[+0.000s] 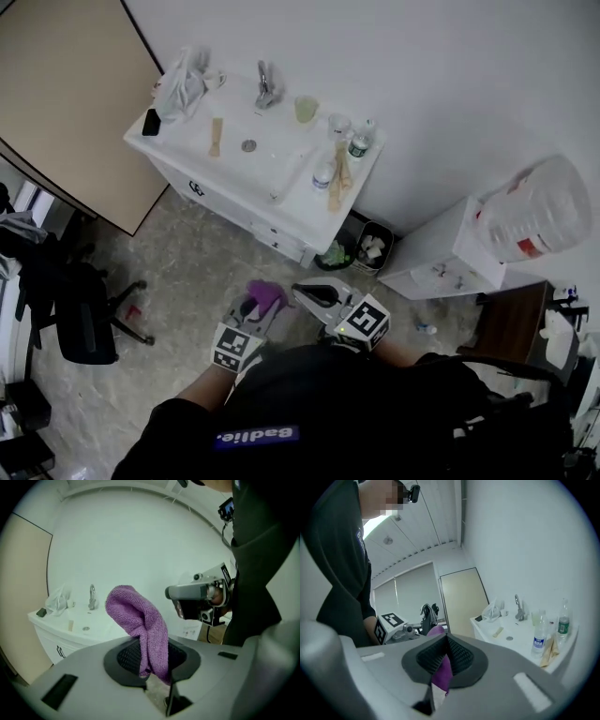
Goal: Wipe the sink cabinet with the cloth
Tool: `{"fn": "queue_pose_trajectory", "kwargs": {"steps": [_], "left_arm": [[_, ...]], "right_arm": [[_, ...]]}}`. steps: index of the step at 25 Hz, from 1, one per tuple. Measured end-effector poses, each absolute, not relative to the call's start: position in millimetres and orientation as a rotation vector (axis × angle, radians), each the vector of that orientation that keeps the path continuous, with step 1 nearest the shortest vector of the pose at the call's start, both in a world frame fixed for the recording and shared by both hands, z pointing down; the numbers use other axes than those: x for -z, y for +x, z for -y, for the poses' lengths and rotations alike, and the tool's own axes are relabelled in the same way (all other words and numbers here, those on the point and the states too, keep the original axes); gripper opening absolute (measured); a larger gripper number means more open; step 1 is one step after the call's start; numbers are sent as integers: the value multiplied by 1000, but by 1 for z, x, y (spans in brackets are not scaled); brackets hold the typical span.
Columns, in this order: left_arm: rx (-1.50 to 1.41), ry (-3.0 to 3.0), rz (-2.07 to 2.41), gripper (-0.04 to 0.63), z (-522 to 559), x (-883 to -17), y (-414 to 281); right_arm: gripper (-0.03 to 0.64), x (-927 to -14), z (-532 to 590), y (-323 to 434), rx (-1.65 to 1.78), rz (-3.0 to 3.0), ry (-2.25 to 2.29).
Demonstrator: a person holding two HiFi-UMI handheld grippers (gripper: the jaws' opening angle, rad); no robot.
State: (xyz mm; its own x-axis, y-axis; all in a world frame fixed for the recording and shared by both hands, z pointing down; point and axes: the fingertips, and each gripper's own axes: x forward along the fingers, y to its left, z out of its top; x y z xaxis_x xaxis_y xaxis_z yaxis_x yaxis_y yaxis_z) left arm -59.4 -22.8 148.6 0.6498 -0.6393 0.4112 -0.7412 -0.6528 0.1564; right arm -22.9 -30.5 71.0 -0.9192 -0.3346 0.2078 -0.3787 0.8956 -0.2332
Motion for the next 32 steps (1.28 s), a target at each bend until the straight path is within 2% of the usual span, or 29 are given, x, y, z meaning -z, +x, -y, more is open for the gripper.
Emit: {"fn": "queue_pose_trajectory", "kwargs": {"steps": [6,12,32], "left_arm": [[-368,2658,1109,86,20,-59,-40],[-356,2731,987,86,0,-10,-24],[-260,2776,906,86,-12,-19,-20]], "right_arm": [[2,-26,31,-7,-329,2954,566],[2,11,21,3,-282,3000,611],[2,3,-2,0,-279,3044,572]]}}
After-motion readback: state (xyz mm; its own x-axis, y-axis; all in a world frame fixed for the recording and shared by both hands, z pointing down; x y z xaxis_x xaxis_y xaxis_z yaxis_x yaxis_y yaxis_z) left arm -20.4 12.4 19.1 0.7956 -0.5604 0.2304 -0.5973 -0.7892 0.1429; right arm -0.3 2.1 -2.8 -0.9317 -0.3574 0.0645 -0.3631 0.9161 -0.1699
